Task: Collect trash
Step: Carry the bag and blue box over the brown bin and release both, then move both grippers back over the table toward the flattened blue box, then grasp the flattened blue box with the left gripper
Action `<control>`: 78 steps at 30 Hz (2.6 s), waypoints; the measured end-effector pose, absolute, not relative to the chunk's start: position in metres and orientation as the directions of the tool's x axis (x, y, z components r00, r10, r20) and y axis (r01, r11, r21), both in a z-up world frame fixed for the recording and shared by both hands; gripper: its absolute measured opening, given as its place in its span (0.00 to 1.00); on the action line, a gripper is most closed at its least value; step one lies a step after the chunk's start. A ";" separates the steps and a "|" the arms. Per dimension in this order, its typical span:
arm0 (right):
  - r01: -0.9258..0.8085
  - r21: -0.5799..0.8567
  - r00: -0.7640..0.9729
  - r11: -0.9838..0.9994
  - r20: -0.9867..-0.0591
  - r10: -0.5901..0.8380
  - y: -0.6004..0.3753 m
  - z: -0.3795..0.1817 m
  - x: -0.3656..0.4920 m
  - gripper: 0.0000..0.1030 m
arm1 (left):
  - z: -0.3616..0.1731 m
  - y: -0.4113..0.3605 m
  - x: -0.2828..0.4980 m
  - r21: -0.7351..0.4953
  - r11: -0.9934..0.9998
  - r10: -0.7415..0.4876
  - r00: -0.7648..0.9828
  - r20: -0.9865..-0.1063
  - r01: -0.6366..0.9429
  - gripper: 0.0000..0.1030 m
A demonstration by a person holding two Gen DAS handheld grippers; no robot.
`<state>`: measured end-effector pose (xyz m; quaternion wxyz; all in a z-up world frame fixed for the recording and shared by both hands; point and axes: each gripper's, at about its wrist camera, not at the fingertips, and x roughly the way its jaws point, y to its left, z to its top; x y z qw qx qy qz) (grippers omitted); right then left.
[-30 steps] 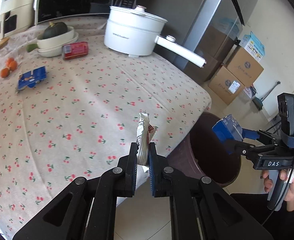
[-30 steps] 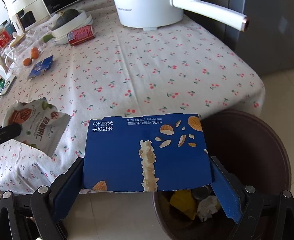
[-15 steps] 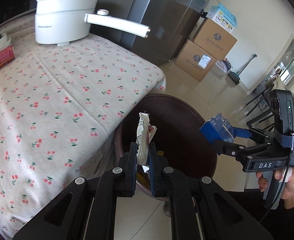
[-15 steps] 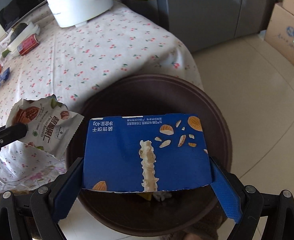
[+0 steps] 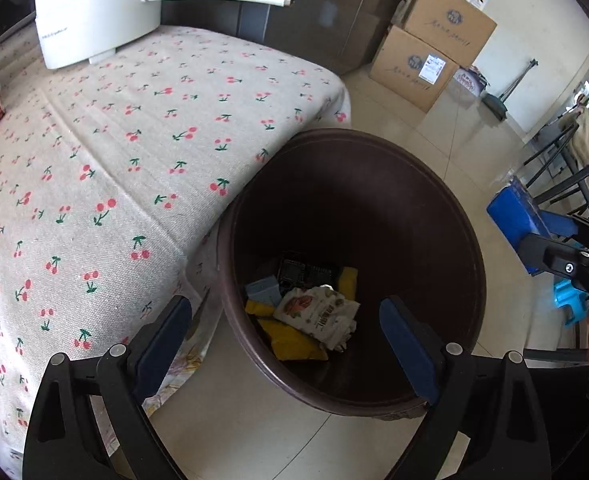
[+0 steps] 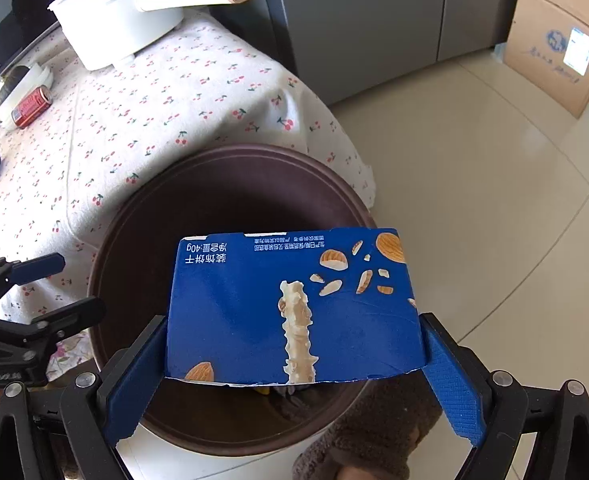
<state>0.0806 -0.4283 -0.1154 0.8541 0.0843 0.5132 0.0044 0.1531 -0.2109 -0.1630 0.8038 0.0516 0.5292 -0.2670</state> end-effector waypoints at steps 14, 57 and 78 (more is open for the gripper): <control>0.076 0.106 0.499 0.991 -0.865 0.054 -0.418 -0.112 0.085 1.00 | -0.153 -0.186 0.156 -0.199 0.873 -0.363 0.320 -0.875 0.446 0.96; -0.206 0.026 0.497 0.978 -0.858 0.128 -0.230 -0.088 0.177 1.00 | -0.100 0.108 0.249 0.111 0.990 0.054 0.490 -0.870 0.088 1.00; -0.195 -0.031 0.374 0.980 -0.926 0.045 -0.254 -0.142 0.201 1.00 | -0.165 0.159 0.405 0.226 0.798 0.042 0.323 -0.946 0.558 0.99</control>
